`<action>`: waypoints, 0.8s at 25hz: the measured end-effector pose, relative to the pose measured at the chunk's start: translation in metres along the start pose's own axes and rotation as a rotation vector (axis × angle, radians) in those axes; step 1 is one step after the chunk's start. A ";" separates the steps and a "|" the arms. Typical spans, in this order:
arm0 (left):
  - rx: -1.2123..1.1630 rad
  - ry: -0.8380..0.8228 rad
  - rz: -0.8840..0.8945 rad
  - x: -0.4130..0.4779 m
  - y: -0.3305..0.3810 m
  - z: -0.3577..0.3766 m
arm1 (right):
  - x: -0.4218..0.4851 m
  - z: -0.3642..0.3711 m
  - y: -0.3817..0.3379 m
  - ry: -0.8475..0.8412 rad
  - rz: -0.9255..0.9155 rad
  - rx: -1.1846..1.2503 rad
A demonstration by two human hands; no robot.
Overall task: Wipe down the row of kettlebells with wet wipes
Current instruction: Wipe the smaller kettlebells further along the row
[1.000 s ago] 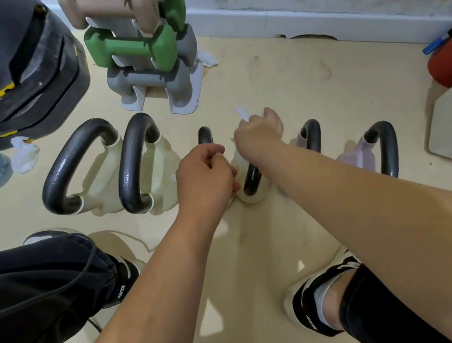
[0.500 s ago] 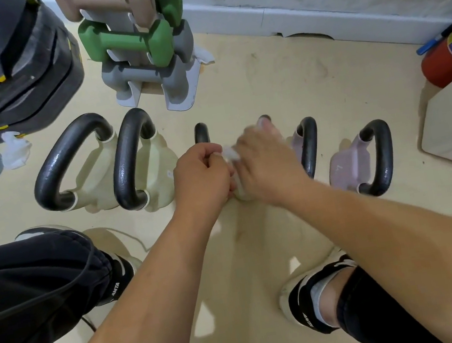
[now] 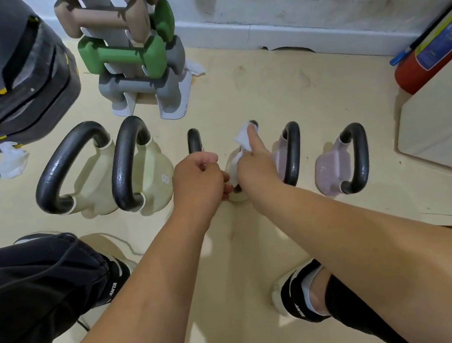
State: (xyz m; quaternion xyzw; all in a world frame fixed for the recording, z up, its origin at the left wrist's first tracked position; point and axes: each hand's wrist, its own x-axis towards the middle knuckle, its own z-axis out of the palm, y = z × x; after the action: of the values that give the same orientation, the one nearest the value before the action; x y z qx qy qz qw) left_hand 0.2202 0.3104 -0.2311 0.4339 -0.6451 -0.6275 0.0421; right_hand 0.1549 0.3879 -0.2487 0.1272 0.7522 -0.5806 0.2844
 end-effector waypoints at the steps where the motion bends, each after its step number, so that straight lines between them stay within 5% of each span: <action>1: 0.015 -0.002 0.001 -0.003 0.001 0.000 | -0.006 -0.009 -0.002 -0.001 0.027 0.018; 4: 0.046 -0.019 0.025 -0.010 0.006 0.009 | -0.028 -0.028 -0.022 0.030 0.065 -0.018; 6: 0.020 -0.101 -0.051 -0.014 0.009 0.015 | -0.034 -0.030 -0.040 -0.095 0.186 0.070; 9: -0.330 -0.212 -0.281 -0.010 0.008 0.014 | -0.026 -0.039 -0.053 -0.239 0.338 0.022; 14: -0.481 -0.061 -0.291 -0.003 0.025 0.009 | 0.015 -0.055 -0.039 -0.074 0.218 -0.172; 17: -0.423 0.147 -0.120 0.010 0.049 -0.003 | 0.038 -0.052 -0.041 0.039 0.157 0.016; 20: -0.002 0.268 0.214 0.011 0.072 -0.010 | 0.064 -0.045 -0.048 0.084 0.014 -0.085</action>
State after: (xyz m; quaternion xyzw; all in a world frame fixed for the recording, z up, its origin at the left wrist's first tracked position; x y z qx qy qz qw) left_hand 0.1827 0.2844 -0.1733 0.4426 -0.6757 -0.5564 0.1947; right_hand 0.0660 0.4076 -0.2397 0.1443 0.7866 -0.5403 0.2618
